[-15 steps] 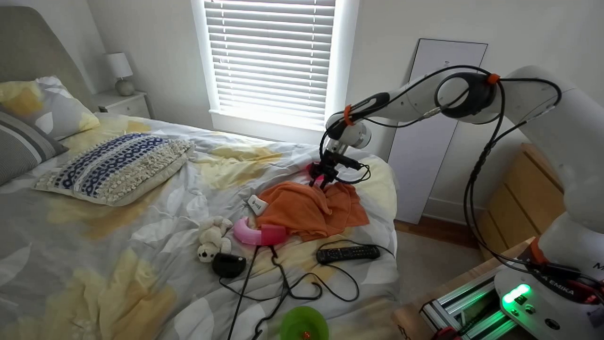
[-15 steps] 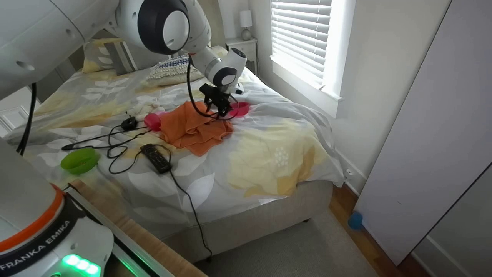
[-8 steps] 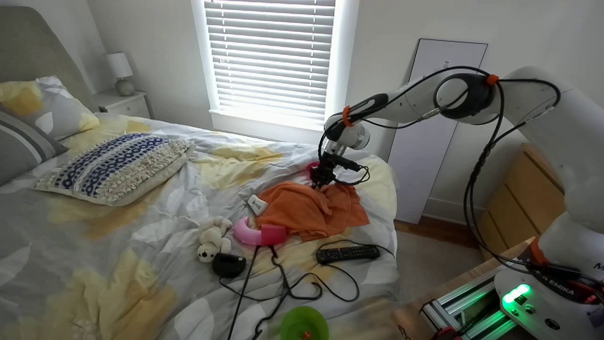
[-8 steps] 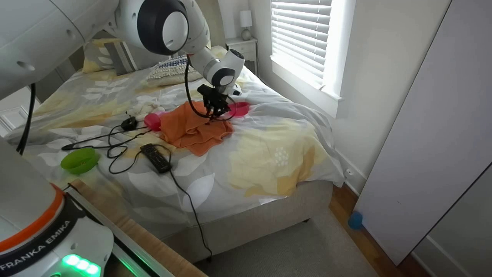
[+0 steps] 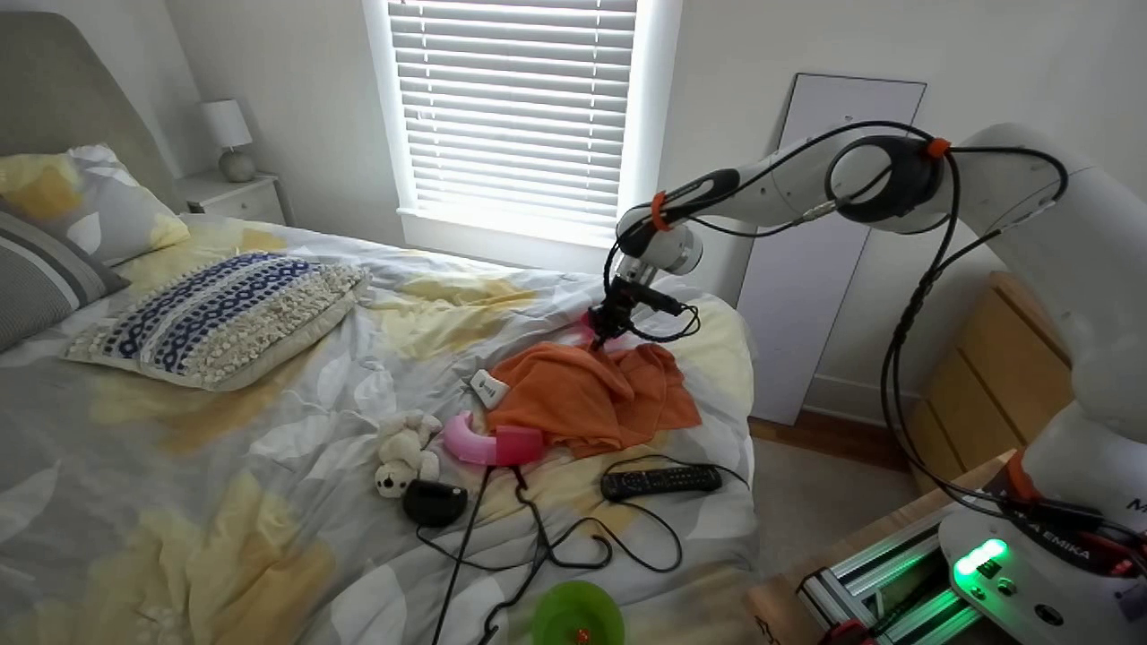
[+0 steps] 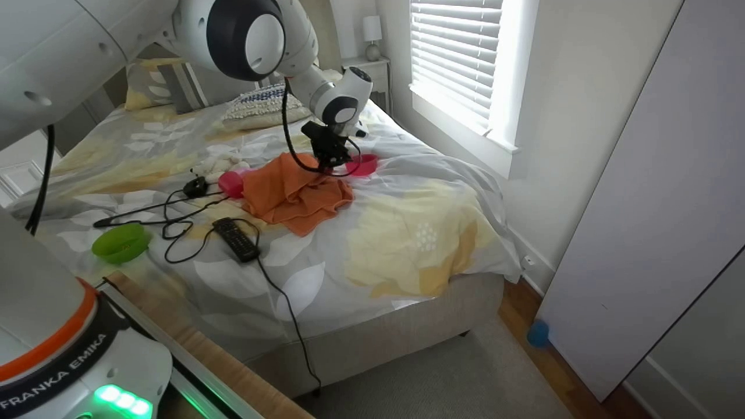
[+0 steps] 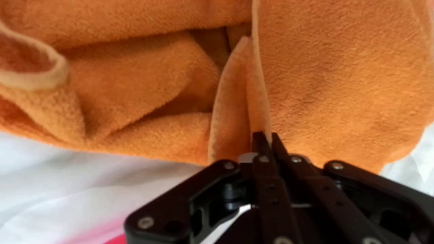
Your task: Pick up the orange towel and move it a little to the right
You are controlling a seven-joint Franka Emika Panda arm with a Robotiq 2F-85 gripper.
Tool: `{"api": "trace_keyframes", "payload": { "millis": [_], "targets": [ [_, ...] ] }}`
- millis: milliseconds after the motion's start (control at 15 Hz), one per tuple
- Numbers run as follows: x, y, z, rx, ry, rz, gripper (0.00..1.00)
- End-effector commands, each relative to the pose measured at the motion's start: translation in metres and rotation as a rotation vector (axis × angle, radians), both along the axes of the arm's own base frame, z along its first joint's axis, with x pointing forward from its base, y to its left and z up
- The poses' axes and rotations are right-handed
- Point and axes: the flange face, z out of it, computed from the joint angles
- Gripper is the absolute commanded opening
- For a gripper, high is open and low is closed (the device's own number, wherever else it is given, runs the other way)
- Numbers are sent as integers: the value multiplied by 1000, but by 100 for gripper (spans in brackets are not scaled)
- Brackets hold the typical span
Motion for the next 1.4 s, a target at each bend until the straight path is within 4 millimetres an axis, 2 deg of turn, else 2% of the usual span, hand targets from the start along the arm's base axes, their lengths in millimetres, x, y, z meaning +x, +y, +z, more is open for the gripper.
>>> {"api": "trace_keyframes", "payload": {
  "millis": [0,200,400,533,667,867,1067,1200,1267,1333],
  "targets": [
    [18,-10,60,-35,-118,-10,1],
    [31,-18,132,-88,-265,-23,1],
    [34,-29,203,-158,-411,-43,1],
    [32,-36,241,-220,-493,-52,1],
    [26,-51,269,-304,-556,-58,1],
    [14,-72,295,-437,-628,-75,1],
    [1,-93,311,-570,-697,-105,1],
    [-8,-88,309,-546,-704,-125,1],
    [11,-93,307,-545,-692,-112,3],
    [7,-92,307,-543,-695,-114,3]
  ]
}}
